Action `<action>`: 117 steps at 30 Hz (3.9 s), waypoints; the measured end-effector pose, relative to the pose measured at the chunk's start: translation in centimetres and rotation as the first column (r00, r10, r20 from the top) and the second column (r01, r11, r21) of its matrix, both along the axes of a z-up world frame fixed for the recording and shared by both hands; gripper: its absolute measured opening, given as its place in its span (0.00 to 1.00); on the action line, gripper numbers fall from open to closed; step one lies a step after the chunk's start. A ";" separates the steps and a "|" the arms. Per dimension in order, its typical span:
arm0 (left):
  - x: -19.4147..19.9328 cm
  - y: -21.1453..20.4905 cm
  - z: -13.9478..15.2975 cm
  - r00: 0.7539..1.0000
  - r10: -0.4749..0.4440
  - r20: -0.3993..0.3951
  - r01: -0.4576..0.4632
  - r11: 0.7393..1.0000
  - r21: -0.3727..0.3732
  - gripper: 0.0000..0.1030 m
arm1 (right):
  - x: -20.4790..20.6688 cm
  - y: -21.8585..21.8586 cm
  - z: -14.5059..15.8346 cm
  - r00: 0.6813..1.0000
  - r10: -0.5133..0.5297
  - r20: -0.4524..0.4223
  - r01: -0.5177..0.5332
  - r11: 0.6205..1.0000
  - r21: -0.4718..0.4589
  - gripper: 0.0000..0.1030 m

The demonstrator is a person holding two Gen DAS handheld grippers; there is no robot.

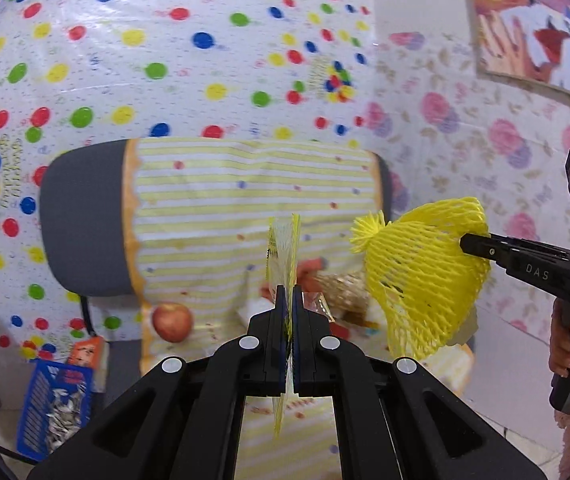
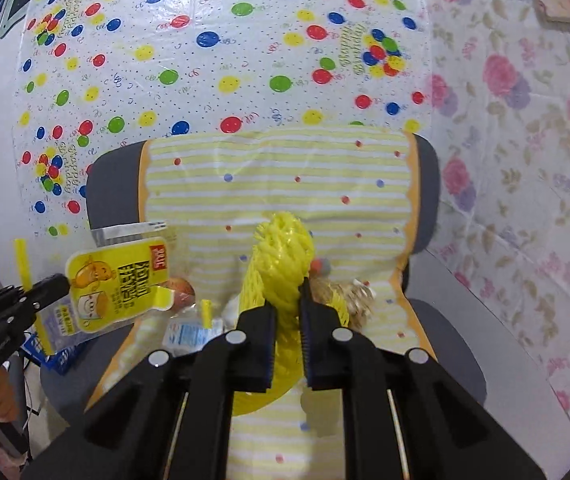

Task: Collect trash
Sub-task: 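Grasp the yellow mesh net with the right tool and lift it, then carry the mesh net over the wastebasket and open the right tool, then move the right tool back toward the milk carton on the chair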

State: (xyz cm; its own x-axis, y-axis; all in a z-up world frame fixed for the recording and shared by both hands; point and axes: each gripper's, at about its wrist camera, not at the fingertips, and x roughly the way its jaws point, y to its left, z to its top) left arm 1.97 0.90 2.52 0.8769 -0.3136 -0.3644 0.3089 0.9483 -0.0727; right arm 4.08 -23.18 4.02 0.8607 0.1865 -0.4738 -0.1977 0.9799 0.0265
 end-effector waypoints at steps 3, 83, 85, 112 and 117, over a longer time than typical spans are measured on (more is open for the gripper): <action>-2.1 -2.4 -1.2 0.999 -0.050 0.007 0.050 0.999 0.000 0.02 | -3.5 -1.4 -0.7 0.999 -0.040 0.010 0.040 0.999 -0.005 0.10; 0.2 -1.8 -13.2 0.958 0.109 -0.264 -0.087 0.992 0.095 0.58 | -6.2 -3.5 -11.3 0.968 -0.136 -0.209 0.138 0.990 -0.008 0.55; 1.6 -0.4 -13.4 0.951 0.148 -0.273 -0.127 0.988 0.091 0.64 | -4.7 -3.3 -11.4 0.972 -0.113 -0.208 0.116 0.993 0.002 0.59; 16.4 2.3 -19.3 0.908 0.110 -0.405 -0.062 0.990 0.129 0.57 | 11.3 2.3 -16.4 0.959 0.021 -0.283 -0.021 1.000 0.002 0.61; 15.2 -0.3 -19.1 0.910 -0.029 -0.414 0.082 0.990 0.111 0.51 | 10.9 1.2 -16.3 0.958 0.002 -0.288 -0.002 1.000 -0.001 0.61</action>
